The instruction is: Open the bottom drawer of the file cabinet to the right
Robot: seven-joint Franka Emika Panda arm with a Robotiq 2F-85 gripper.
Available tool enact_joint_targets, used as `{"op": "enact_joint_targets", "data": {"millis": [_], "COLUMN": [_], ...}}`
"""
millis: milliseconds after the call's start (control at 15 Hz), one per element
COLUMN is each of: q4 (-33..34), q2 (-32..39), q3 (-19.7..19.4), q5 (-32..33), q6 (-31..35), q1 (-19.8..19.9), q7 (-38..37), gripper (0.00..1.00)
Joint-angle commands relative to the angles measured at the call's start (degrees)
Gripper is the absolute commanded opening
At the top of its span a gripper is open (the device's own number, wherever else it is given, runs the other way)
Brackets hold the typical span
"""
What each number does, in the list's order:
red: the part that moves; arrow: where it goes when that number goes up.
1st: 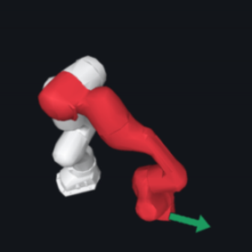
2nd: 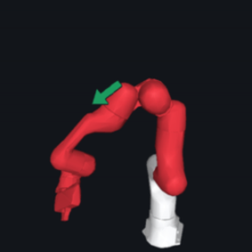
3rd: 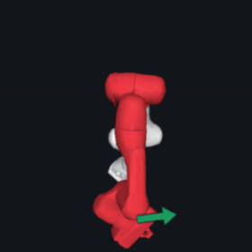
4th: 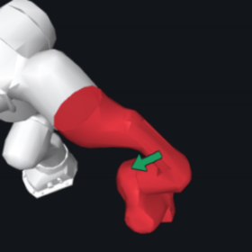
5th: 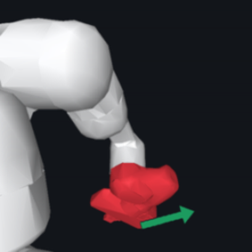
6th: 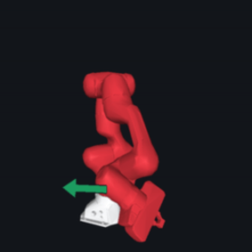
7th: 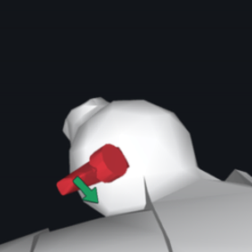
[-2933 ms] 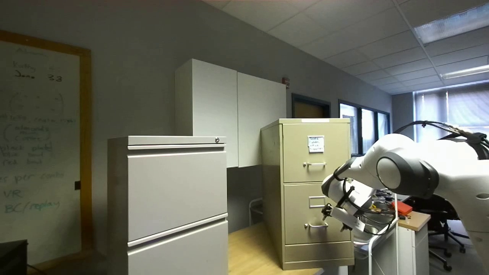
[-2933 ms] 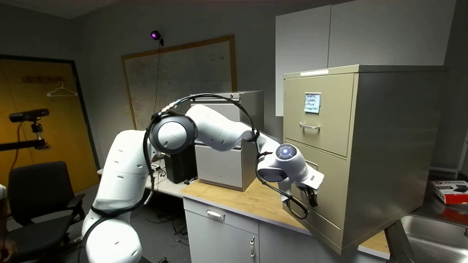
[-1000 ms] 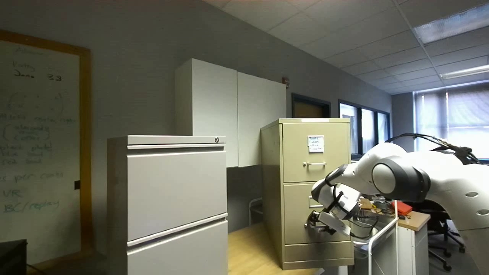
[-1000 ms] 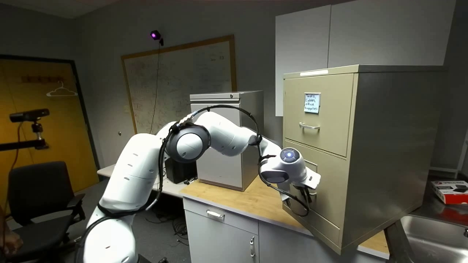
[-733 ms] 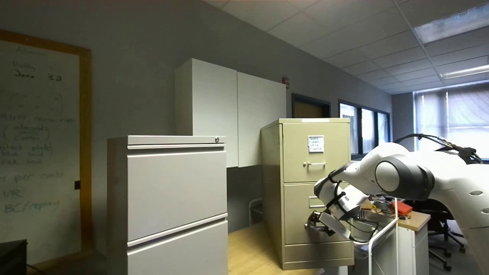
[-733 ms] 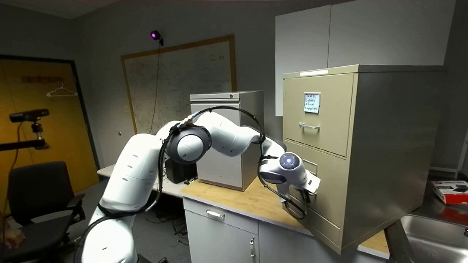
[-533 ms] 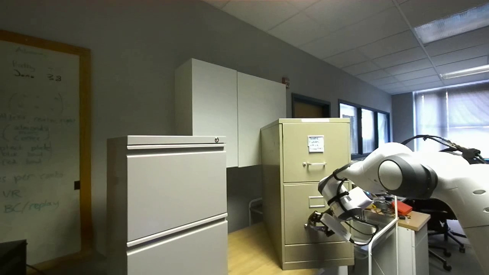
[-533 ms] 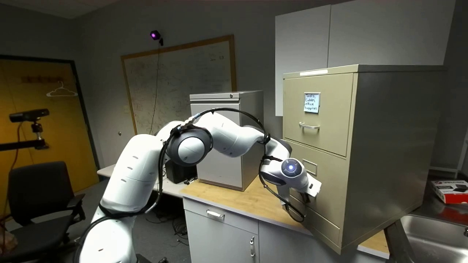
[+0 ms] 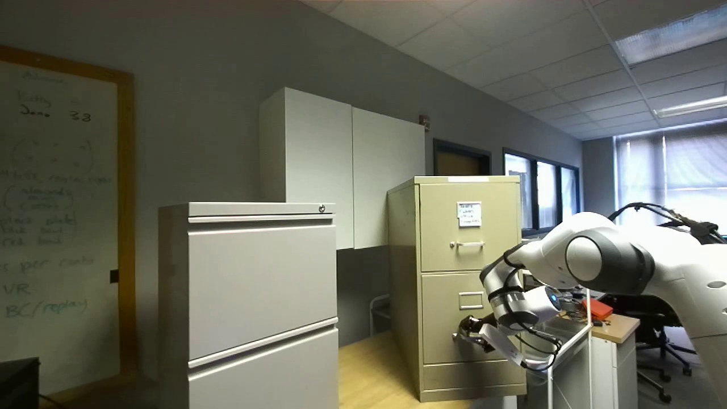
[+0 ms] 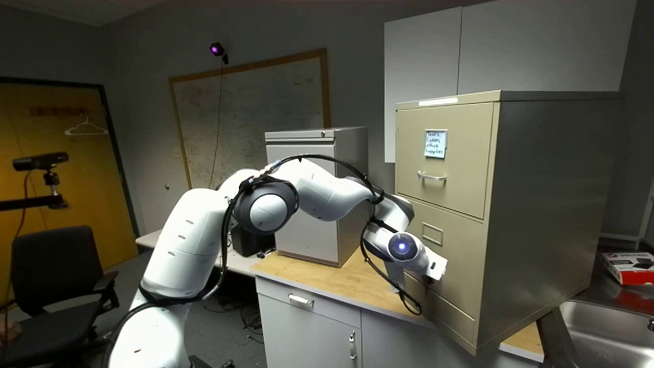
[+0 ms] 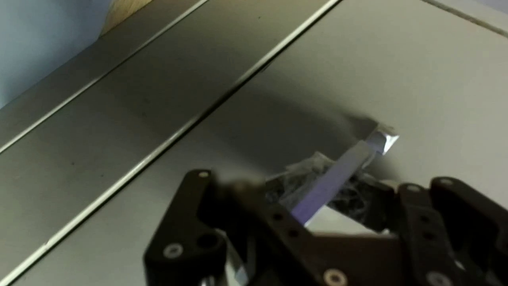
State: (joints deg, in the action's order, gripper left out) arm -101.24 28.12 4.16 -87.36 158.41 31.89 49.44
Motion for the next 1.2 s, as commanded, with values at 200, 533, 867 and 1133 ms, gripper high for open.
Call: {"op": "enact_joint_targets", "data": {"millis": [200,533,867,1133], "q4": [-11.6,-11.1,-11.5,-11.7], "q2": [-6.6,-7.0,-7.0,-6.3], "q3": [1.3,1.6,1.5,1.7], "q5": [-6.2,-12.0,-17.4,-18.3], "q6": [-0.2,2.0,0.9,-2.2], "q1": [-0.8,-2.1,-2.0,-1.0], "q7": [14.3,20.1,25.9,26.5], "gripper": [0.06,0.06,0.06,0.06]}}
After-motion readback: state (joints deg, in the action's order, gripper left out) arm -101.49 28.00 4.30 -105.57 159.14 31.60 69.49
